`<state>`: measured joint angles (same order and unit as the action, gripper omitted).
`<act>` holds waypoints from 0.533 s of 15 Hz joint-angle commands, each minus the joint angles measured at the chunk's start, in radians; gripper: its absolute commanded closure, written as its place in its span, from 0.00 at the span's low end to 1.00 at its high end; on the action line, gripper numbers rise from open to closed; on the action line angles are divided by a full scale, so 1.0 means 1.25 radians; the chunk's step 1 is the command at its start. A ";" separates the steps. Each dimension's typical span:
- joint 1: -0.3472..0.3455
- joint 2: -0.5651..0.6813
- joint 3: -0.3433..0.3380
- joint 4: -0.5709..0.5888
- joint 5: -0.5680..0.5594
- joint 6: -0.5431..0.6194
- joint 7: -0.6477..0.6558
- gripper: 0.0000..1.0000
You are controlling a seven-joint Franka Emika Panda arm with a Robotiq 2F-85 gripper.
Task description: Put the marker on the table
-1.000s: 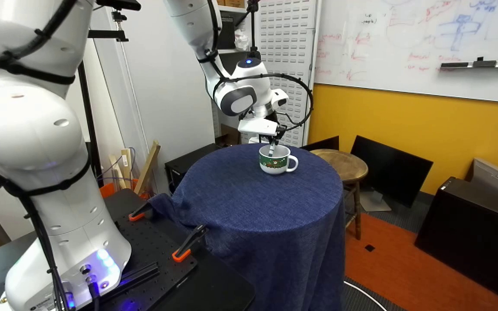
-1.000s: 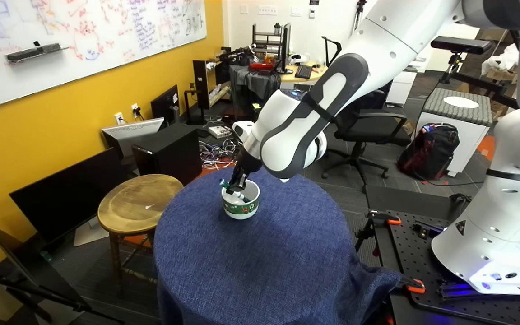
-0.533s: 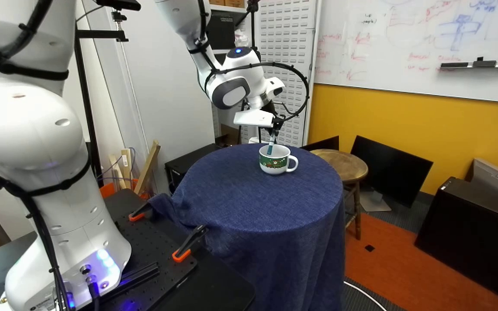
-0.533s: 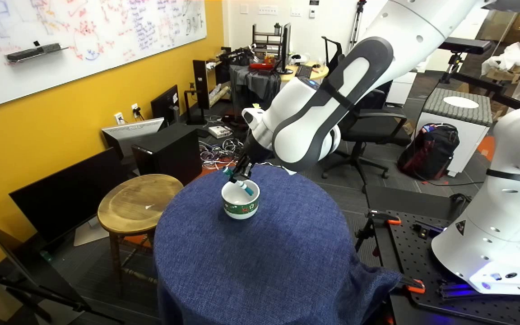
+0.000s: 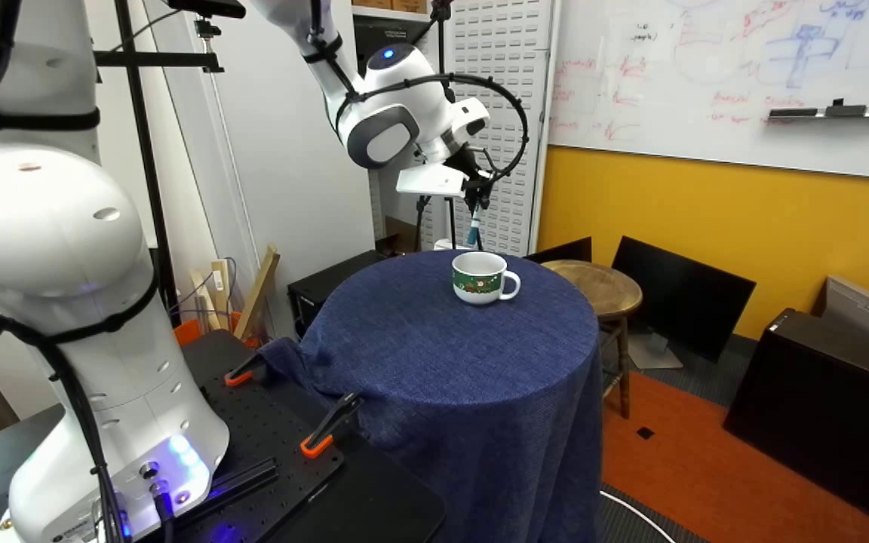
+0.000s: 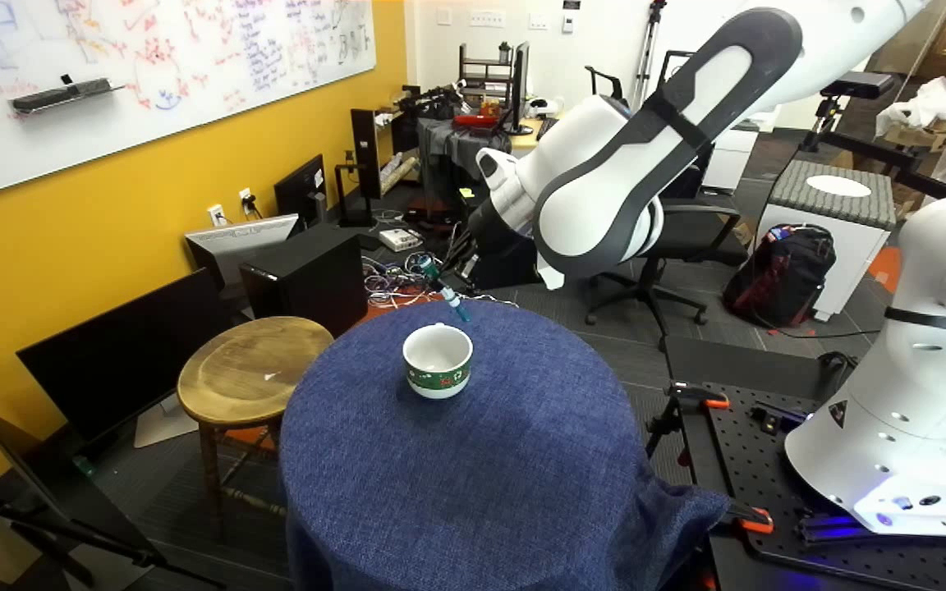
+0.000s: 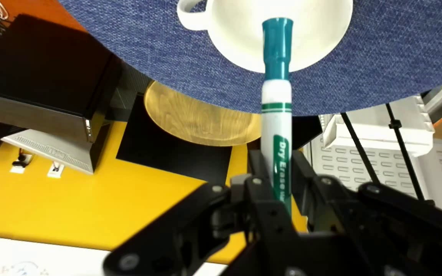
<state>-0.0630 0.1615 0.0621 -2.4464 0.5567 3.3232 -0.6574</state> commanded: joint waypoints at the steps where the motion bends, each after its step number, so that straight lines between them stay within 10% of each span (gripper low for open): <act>1: 0.010 -0.109 -0.053 -0.099 -0.140 0.030 0.200 0.95; 8: -0.051 -0.199 -0.082 -0.153 -0.018 -0.009 0.177 0.95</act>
<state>-0.1078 -0.0262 -0.0171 -2.5951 0.5092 3.3307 -0.4624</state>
